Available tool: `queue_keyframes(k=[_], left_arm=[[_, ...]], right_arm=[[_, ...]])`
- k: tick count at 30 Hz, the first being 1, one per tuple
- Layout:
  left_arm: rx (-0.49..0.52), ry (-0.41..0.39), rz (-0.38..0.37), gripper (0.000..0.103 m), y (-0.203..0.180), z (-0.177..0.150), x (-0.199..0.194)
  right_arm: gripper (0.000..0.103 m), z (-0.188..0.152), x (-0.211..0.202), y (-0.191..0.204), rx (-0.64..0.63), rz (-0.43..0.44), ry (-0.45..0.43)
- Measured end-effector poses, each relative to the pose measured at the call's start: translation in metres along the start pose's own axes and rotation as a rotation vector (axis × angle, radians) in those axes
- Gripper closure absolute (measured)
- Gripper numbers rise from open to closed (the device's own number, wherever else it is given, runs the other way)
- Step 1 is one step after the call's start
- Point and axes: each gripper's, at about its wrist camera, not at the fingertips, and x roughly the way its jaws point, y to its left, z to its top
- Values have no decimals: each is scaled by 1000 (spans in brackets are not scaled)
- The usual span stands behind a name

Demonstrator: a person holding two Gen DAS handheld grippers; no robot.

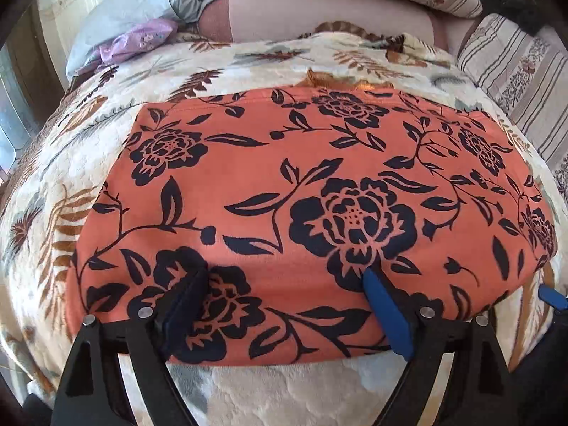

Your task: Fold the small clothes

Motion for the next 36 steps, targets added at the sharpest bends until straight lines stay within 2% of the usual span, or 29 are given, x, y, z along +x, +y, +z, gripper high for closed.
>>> queue_keyframes(k=[3,5,8,10,12,14,16,17,18,19,20,21,22,25,27,31,36], left_arm=[[-43,-16,-15,14,4,7,-11],[-60,-45,-20,14,3,11,-21],[-50,-25,-22,14,-2,17,-22],[-60,-44,-40,14,-8,22,-28],[-61,-77,-63,14,-15,31,-33],[-42,-108,-83,14,-25,43,-37],[-11,-119,-91,14,-37,50,-32],[20,-101,-84,14,-45,51,-23],[66,-51,-60,14,-53,50,-9],[104,27,-26,14,-59,48,11],[112,71,-12,13,-61,44,27],[102,8,-11,10,-60,41,26],[108,4,-3,9,-61,40,25],[107,20,-5,9,-60,42,22],[113,24,-13,9,-60,42,23],[116,24,-12,9,-60,42,25],[123,11,-7,8,-58,42,25]], right_arm=[[7,7,-14,-1,3,2,-85],[7,15,-13,-5,39,7,-91],[10,24,-10,-13,82,15,-128],[11,26,-10,-16,104,24,-141],[23,29,-8,-14,104,9,-154],[62,34,1,-10,100,-21,-140],[68,35,4,-14,107,-27,-118],[81,35,3,-12,89,-37,-123],[94,33,0,-6,46,-66,-136],[93,31,-5,3,-13,-104,-153],[94,28,-8,8,-49,-131,-168],[94,27,-9,9,-77,-165,-170],[94,27,-5,4,-81,-194,-159],[93,27,-2,-18,-33,-145,-144],[93,28,-2,-13,-53,-161,-140],[93,29,-7,-22,-37,-123,-130],[93,27,-8,-21,-41,-133,-138]])
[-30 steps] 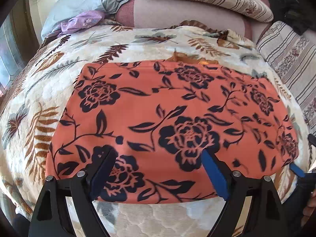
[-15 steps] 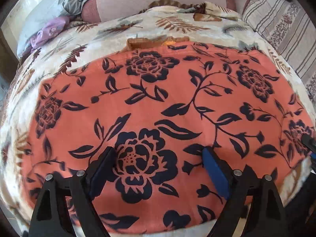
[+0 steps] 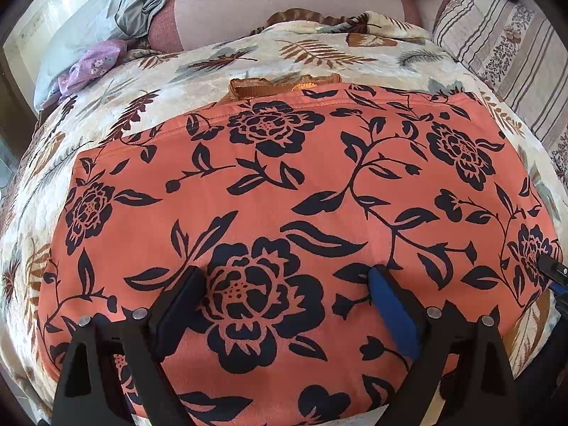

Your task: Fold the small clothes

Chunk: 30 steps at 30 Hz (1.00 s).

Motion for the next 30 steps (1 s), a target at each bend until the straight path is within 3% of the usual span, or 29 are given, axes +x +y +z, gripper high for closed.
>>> queue_keyframes(k=[9,12,13,15,16,17,18,20,22,25,30], left_arm=[[-1,3,-17,8,0,0,1],[-18,36,-60,10,7,6,-7],[-33,25,-92,10,16,8,-16],[-71,-74,-107,10,47,8,-42],[-91,-115,-95,10,65,8,-51],[-122,-143,-75,10,88,9,-58],[-154,-155,-50,10,109,10,-60],[-228,-147,7,10,155,16,-54],[-305,-139,34,10,195,23,-41],[-373,-116,0,10,231,36,-16],[-440,-83,-47,10,250,55,15]], right_arm=[[92,2,-10,-5,20,-13,-16],[90,3,-12,-5,37,-14,-10],[84,4,-15,-6,37,-27,-10],[74,5,-29,-8,35,-55,-42],[65,7,-38,-9,28,-78,-68],[47,12,-49,-10,20,-106,-103],[39,19,-58,-8,10,-109,-134],[36,39,-65,7,-58,-86,-159],[36,62,-55,33,-145,-38,-137],[36,98,-7,79,-286,-2,-46],[36,140,75,120,-393,-86,64]])
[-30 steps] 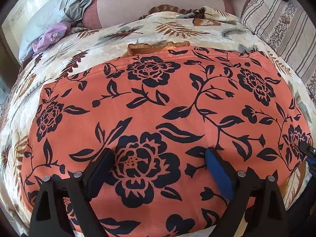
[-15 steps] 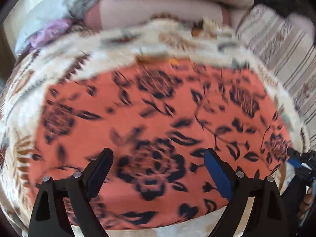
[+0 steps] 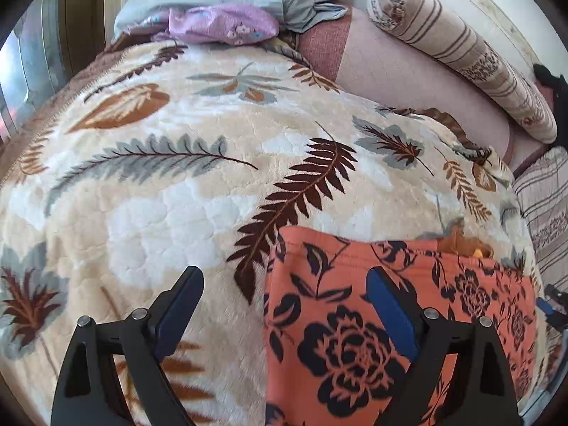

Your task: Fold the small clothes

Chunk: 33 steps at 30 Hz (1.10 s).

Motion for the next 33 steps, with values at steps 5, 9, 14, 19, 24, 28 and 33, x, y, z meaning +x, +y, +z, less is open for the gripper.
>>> queue_keyframes(k=[5,9,14,19,24,28,33], left_arm=[[25,26,-30,23,-6,7,15],[45,96,55,93,-3,11,35],[5,104,81,91,3,15,40],[8,95,176,59,2,15,25],[59,-48,189,27,-14,-7,-53],[126,-137,145,23,-42,-58,-103],[172,-29,114,23,-63,-116,-84]], right_arm=[[58,13,31,3,-38,-65,80],[96,12,37,18,-163,-176,103],[96,21,55,-6,-122,-283,105],[52,20,35,-25,45,-243,49],[25,-15,-51,-2,118,-80,-86],[19,-87,-92,28,127,226,-49],[17,-158,-59,21,140,219,83]])
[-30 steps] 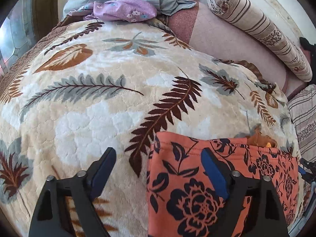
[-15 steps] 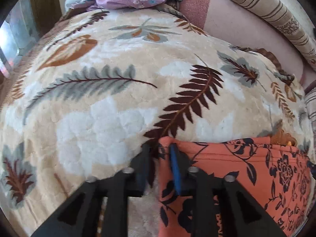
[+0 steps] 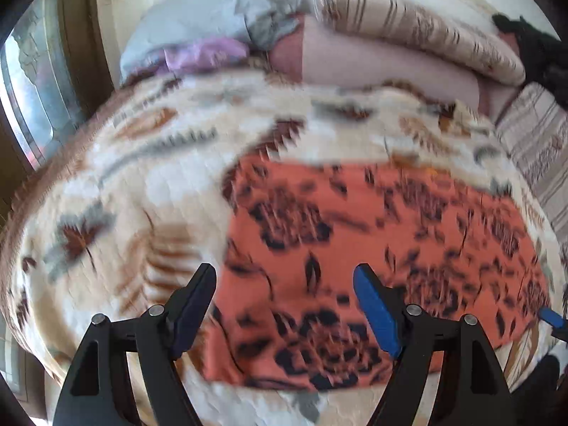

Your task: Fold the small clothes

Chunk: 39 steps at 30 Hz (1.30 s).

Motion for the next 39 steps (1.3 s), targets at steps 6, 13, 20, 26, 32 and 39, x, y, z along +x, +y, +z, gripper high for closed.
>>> queue_keyframes(k=[6,13,20,26,32,39], left_arm=[[73,63,85,23,-10,-27,24],[61,48,62,23,-17,-19,8],[62,-2,-10,23,-46,-6,-16],[71,-41,-158,23,-95,-2,-14],[201,55,-90,21,-138,-21,42],[184,21,-116,21,-138,-15,33]], right_arm=[[18,-1,-19,-20,119,-66,-97],[17,-38,-39,-28,208,-8,-110],[17,-29,-29,-52,304,-34,-117],[17,-12,-21,-55,384,-22,-206],[30,-2,-22,-61,391,-71,-234],[28,10,-18,-57,353,-120,-244]])
